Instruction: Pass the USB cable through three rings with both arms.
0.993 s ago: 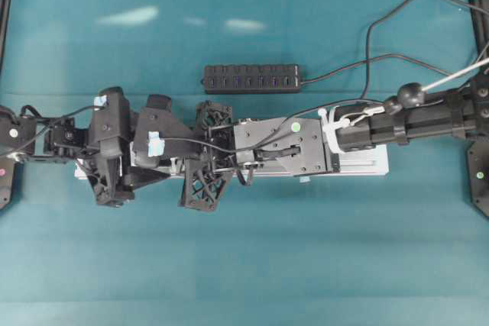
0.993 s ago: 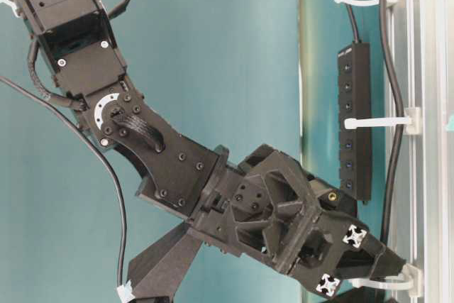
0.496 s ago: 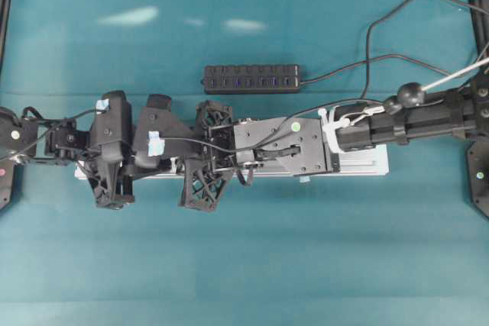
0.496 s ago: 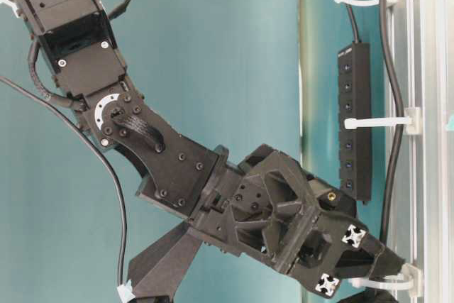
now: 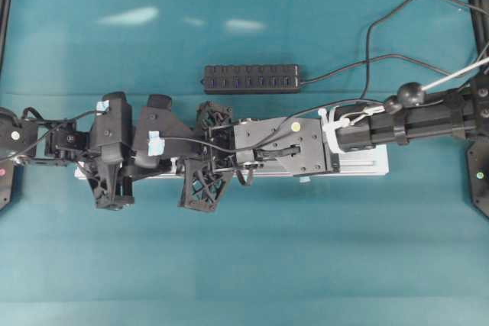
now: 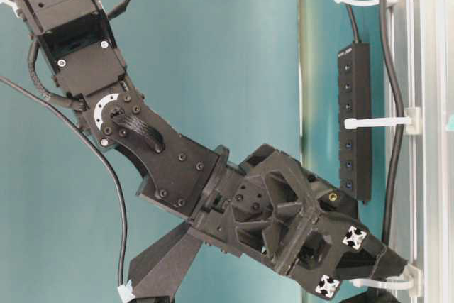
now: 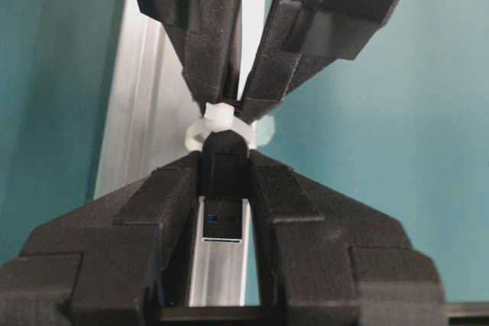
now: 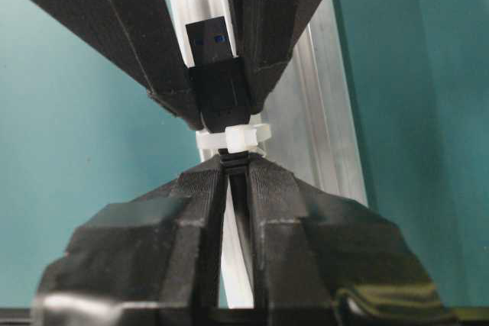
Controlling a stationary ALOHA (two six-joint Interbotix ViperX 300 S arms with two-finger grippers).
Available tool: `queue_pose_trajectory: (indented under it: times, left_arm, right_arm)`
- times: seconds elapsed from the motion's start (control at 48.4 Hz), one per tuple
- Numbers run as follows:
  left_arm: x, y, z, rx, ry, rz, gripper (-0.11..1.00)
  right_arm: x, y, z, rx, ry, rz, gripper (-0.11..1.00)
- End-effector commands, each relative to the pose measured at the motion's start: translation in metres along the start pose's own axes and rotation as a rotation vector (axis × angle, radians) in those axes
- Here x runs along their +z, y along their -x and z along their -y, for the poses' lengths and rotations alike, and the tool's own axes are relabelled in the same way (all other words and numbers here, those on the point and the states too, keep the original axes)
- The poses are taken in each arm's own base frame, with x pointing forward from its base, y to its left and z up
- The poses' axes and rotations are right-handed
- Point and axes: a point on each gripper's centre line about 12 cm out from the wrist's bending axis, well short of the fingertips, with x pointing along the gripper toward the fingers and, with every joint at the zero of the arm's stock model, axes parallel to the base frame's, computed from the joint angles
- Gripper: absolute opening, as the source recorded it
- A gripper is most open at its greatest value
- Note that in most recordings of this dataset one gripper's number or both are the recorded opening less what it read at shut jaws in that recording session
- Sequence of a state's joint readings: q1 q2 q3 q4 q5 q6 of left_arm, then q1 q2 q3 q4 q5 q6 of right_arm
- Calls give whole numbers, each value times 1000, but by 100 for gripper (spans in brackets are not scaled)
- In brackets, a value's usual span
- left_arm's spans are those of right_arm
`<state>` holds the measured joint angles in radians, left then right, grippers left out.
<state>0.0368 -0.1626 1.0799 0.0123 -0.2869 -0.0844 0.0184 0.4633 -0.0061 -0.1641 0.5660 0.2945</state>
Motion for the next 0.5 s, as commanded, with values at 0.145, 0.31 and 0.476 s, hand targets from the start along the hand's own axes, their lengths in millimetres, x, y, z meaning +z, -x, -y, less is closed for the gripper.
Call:
queue_pose_trajectory:
  times: [0.145,0.31,0.476]
  left_arm:
    - [0,3,0,-2,11,9,22]
    - [0,5,3,-9,7,5,22]
    - [-5,6,7,-16,-1,-35,22]
  right_arm:
    - [5,12,-9,12,3,16,20]
    - [7,18,-6,2,20,19,66]
    - [9,26,-2,-16,33,22,88]
